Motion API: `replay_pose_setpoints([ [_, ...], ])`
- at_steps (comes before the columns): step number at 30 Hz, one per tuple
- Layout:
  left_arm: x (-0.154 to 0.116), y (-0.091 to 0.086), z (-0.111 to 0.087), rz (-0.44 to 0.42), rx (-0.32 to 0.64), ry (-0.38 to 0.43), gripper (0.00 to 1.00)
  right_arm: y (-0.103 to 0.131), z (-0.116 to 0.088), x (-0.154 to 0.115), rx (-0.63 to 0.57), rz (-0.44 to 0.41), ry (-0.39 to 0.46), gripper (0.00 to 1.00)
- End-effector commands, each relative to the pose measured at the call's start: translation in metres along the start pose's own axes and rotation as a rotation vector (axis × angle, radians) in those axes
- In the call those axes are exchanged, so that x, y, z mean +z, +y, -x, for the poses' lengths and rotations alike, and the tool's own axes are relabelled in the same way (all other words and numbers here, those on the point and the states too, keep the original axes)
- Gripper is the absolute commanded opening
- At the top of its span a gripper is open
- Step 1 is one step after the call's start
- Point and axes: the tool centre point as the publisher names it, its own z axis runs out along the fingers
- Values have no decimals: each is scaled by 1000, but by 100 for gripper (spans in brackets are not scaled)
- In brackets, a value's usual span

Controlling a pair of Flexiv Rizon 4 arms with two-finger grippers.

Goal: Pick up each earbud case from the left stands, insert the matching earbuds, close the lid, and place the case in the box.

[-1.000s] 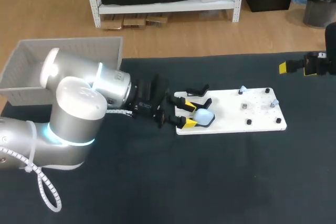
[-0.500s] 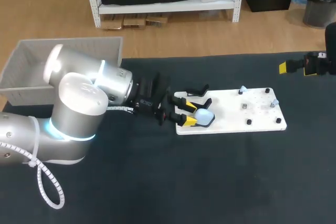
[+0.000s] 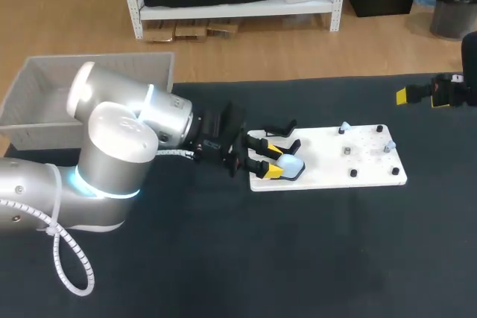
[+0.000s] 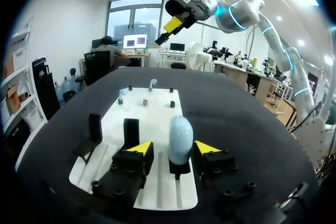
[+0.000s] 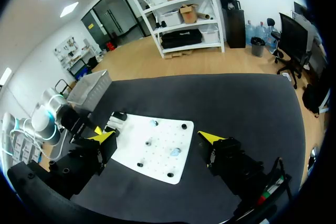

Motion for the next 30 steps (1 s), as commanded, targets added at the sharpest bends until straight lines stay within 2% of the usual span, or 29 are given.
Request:
replay_pose_setpoints([
  [1,3,1,-1,-3,-2,4,47,0,0,0,-1,0,1,100],
  [30,9,-3,-3,5,-22,-25,45,0,0,0,-1,0,1,100],
])
